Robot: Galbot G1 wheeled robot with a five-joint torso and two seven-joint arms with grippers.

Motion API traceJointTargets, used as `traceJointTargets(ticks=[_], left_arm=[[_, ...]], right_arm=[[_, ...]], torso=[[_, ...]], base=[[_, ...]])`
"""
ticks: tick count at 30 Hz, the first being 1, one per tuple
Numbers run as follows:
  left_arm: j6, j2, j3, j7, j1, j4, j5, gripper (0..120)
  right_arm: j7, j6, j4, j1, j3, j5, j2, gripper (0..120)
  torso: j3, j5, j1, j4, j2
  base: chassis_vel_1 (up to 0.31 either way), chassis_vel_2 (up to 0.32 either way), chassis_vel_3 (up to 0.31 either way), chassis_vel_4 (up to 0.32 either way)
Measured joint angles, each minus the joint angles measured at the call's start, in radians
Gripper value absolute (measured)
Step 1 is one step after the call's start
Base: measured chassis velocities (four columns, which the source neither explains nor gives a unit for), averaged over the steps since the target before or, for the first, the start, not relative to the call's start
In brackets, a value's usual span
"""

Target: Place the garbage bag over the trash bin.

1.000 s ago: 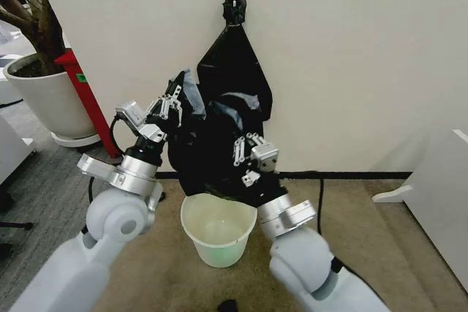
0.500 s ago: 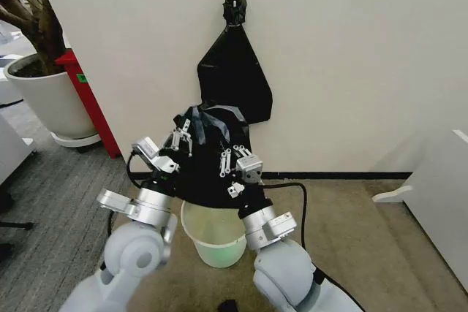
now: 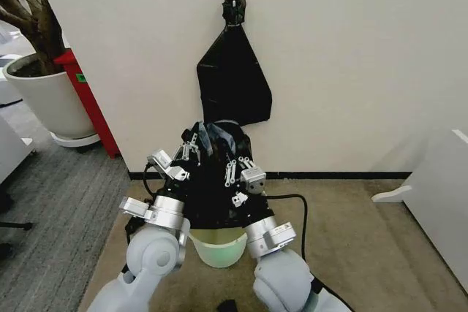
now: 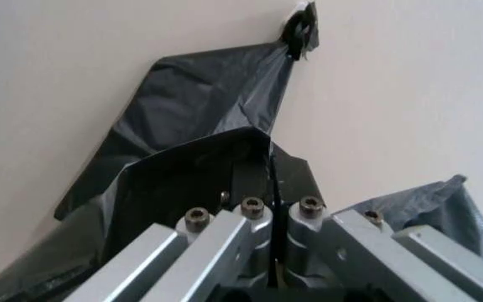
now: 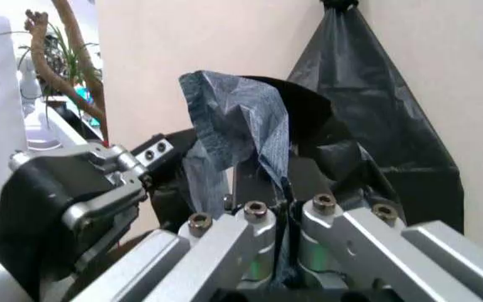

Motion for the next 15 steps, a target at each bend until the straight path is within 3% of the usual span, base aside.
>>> traceJointTargets(ticks=[15], left_arm=[[-0.015, 0.019, -0.018, -0.001, -0.007, 0.009, 0.026, 0]], right_arm=[[0.017, 0.014, -0.028, 0.024, 0.000, 0.016, -0.005, 0]], torso=[[0.000, 0.0001, 0.000, 0.0000, 0.000]], base=[[0.000, 0.000, 0.000, 0.000]])
